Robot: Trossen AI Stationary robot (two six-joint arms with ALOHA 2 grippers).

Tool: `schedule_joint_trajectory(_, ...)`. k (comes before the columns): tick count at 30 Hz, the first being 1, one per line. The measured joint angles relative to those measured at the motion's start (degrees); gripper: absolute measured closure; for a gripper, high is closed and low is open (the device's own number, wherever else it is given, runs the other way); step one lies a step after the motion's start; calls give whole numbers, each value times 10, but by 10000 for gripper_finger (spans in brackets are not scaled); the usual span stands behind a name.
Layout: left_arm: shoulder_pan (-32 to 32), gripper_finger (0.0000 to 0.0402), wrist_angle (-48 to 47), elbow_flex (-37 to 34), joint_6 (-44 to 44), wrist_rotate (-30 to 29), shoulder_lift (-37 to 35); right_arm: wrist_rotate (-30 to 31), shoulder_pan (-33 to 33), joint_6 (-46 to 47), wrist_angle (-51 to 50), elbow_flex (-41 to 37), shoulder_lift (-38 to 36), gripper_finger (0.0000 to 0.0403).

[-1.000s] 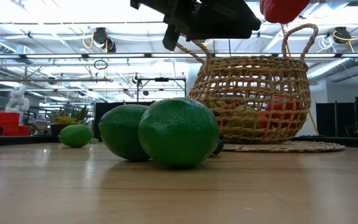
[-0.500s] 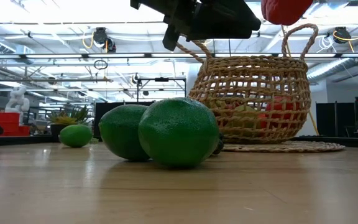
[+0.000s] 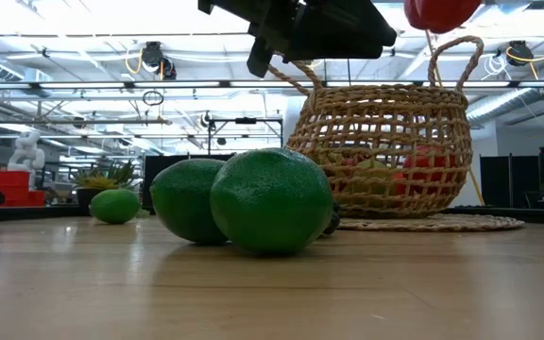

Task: Build produce basket
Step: Put the red bell pepper into the brown basket

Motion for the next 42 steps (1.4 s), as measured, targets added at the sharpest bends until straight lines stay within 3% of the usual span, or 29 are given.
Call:
schedule_joint_trajectory(17, -1, 314, 0, 0, -3, 0, 0, 2, -31, 232, 29, 0, 0, 383)
schedule_joint_trajectory(25, -1, 314, 0, 0, -5, 0, 0, 2, -34, 272, 29, 0, 0, 383)
schedule_joint_trajectory(33, -1, 314, 0, 0, -4, 0, 0, 0, -34, 231, 55, 0, 0, 383)
schedule_joint_trajectory(42, -1, 314, 0, 0, -2, 0, 0, 17, -68, 85, 186, 0, 1, 383)
